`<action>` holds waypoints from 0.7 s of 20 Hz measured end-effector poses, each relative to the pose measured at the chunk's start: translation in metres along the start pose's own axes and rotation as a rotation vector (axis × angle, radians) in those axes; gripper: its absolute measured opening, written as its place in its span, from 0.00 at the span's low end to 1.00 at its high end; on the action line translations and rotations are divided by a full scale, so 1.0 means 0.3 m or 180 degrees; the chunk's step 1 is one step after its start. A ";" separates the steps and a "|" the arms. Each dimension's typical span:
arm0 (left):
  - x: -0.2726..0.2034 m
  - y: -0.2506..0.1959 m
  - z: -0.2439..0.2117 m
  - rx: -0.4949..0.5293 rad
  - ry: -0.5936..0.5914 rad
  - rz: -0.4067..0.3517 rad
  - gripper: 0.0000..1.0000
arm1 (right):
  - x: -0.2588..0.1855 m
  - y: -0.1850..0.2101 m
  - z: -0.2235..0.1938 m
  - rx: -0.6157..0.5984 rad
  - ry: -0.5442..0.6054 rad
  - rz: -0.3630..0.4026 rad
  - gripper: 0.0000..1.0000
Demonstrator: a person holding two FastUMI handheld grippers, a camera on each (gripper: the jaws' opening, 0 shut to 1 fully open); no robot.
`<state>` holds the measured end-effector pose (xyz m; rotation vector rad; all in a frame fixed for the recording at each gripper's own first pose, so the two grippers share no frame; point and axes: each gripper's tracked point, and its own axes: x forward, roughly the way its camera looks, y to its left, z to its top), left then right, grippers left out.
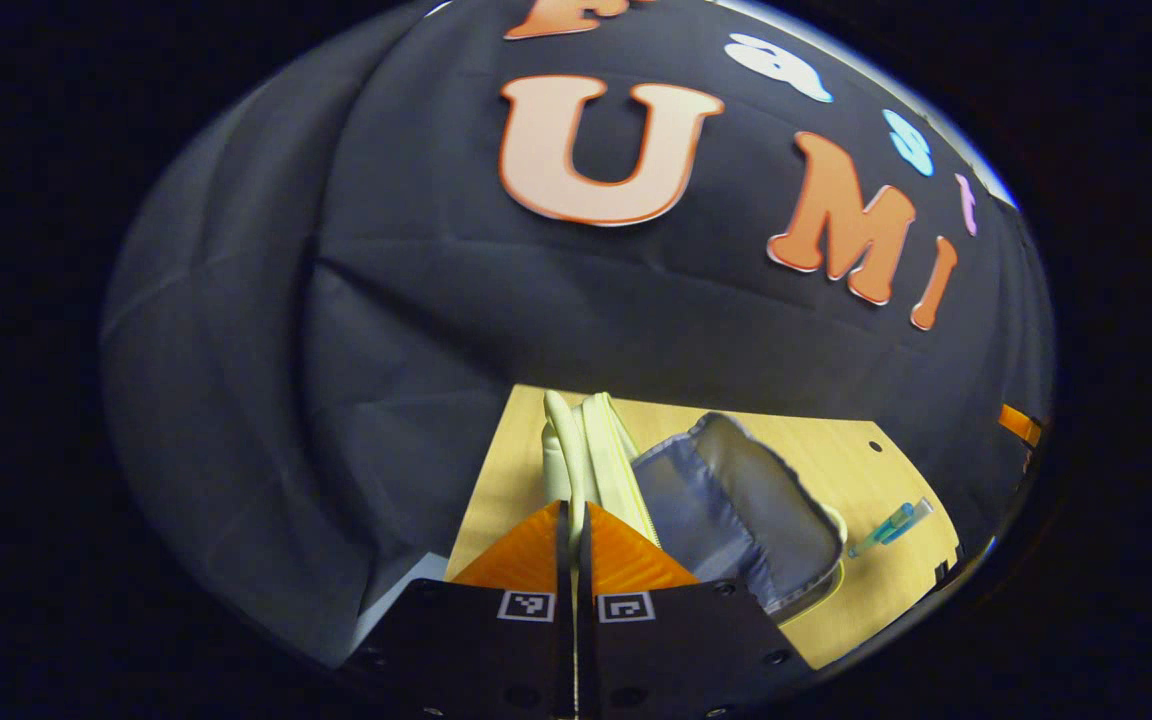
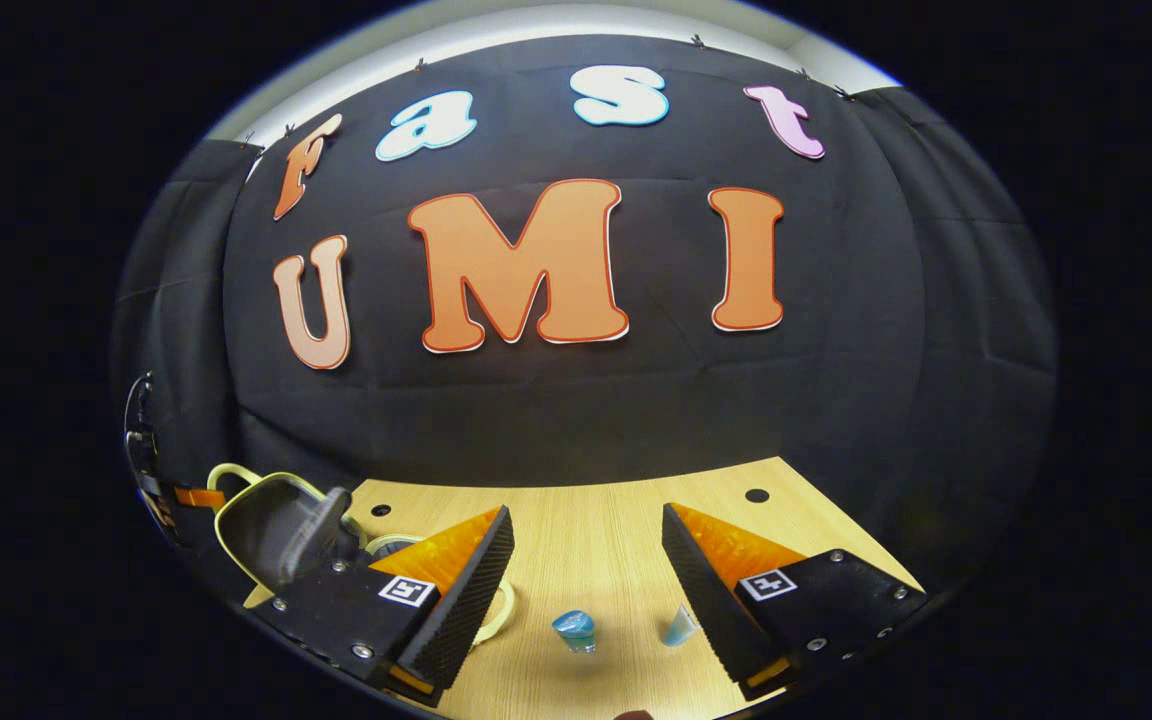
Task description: First open the suitcase, pack the skin care products into it, and then close the suitcase.
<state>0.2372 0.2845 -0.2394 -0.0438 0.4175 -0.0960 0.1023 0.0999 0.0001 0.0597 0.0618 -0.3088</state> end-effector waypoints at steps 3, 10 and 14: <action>0.065 0.131 -0.128 -0.0162 0.0188 0.0095 0.01 | -0.004 0.011 -0.017 -0.0009 0.0065 -0.0020 0.95; 0.198 0.330 -0.392 -0.0355 0.0691 0.0354 0.03 | -0.025 -0.016 -0.055 0.0012 0.0192 -0.0111 0.95; 0.275 0.356 -0.505 -0.0335 0.0952 0.0568 0.11 | -0.043 -0.051 -0.073 -0.0028 0.0244 -0.0176 0.95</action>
